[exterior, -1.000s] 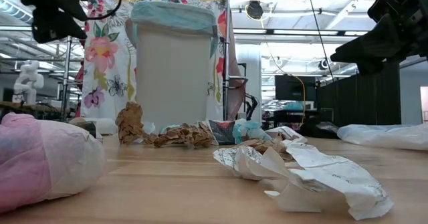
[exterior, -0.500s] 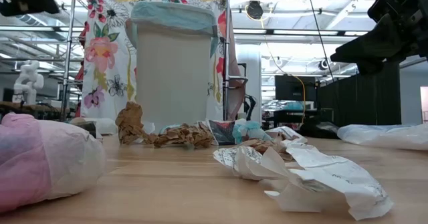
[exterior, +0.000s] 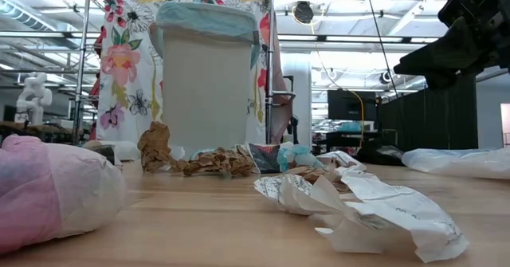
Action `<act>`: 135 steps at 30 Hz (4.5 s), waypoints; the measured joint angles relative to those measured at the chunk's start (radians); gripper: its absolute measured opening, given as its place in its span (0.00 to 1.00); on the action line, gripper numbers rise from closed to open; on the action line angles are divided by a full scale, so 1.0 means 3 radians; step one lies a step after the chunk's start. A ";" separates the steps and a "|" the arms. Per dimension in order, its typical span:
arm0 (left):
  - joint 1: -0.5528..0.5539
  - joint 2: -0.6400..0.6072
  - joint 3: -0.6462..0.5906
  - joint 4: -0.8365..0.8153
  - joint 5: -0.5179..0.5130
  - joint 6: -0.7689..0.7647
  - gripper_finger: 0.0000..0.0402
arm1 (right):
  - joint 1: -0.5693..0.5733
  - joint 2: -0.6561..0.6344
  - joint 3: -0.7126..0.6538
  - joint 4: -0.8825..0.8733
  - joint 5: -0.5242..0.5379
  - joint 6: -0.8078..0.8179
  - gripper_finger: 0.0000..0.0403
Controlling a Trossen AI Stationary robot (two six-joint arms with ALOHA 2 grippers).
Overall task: Place trash/remove bag and relplace
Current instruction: Put the pink trash bag into the white trash bin, then put the white paper into the white trash bin
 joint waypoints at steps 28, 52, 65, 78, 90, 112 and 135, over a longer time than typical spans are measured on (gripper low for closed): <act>0.0216 0.1370 0.0003 0.1892 0.0696 0.2569 0.41 | 0.0000 0.0000 -0.0001 0.0001 0.0001 0.0000 0.31; 0.0582 0.2227 0.0335 0.2250 0.0740 0.3045 0.06 | 0.0000 -0.0001 -0.0001 0.0001 0.0000 0.0000 0.31; 0.0640 0.1443 0.0925 0.1228 0.0389 0.2971 0.01 | 0.0000 0.0000 -0.0001 0.0001 0.0001 0.0000 0.31; 0.0799 0.0690 0.1428 0.1040 0.0029 0.2531 0.01 | 0.0000 -0.0001 -0.0001 0.0001 0.0001 0.0000 0.31; 0.1440 0.0451 0.1826 0.0757 -0.0381 0.2539 0.01 | 0.0000 -0.0001 -0.0001 -0.0008 0.0000 0.0000 0.31; 0.3660 0.0260 0.2094 0.0275 0.0493 0.3297 0.01 | 0.0000 0.0000 -0.0001 -0.0010 0.0000 0.0000 0.31; 0.4456 0.0014 0.2013 -0.0171 0.1021 0.3416 0.34 | 0.0000 -0.0001 -0.0001 -0.0015 0.0000 0.0000 0.31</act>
